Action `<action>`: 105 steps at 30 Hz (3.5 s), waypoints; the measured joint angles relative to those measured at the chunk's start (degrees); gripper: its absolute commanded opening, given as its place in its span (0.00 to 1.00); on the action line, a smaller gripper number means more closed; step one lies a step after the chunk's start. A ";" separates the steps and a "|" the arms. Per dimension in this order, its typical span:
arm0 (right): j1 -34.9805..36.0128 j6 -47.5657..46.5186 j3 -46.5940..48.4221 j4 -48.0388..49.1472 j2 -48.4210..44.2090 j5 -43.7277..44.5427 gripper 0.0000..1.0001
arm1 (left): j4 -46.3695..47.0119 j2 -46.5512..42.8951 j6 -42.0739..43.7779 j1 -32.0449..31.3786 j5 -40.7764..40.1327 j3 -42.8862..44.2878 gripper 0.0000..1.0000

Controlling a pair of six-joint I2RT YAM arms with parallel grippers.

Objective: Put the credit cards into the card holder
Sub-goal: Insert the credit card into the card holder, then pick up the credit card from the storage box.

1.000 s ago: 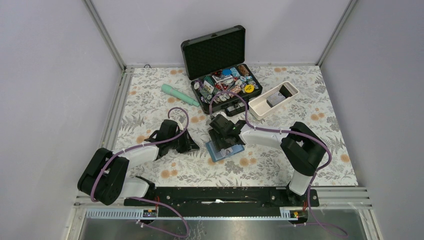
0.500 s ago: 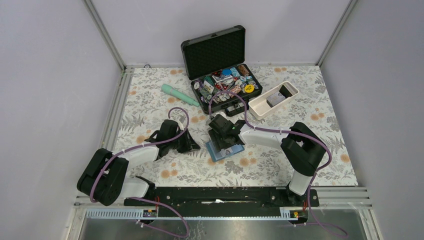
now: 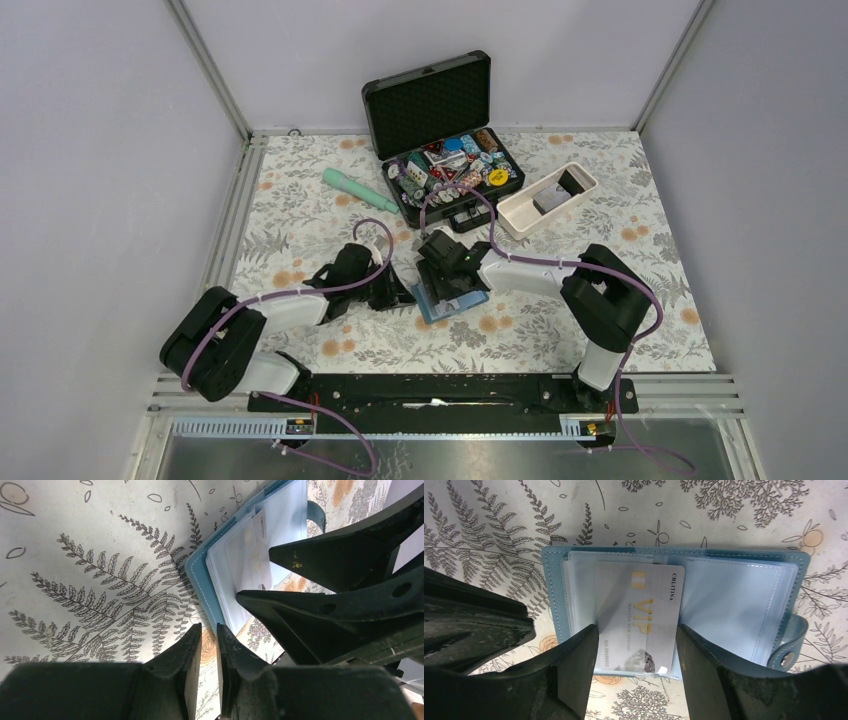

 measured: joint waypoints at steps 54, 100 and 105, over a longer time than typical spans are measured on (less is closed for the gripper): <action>-0.02 5.51 -2.64 6.91 -2.89 -10.75 0.67 | -10.71 -6.86 3.69 1.22 -6.67 2.51 0.38; -47.98 -32.00 56.46 -25.38 25.83 12.26 0.85 | -44.98 -22.08 30.75 24.55 -12.22 30.60 0.99; -49.79 -33.55 64.24 -29.77 31.65 12.41 0.84 | -44.98 -22.10 30.75 24.55 -12.20 30.60 0.99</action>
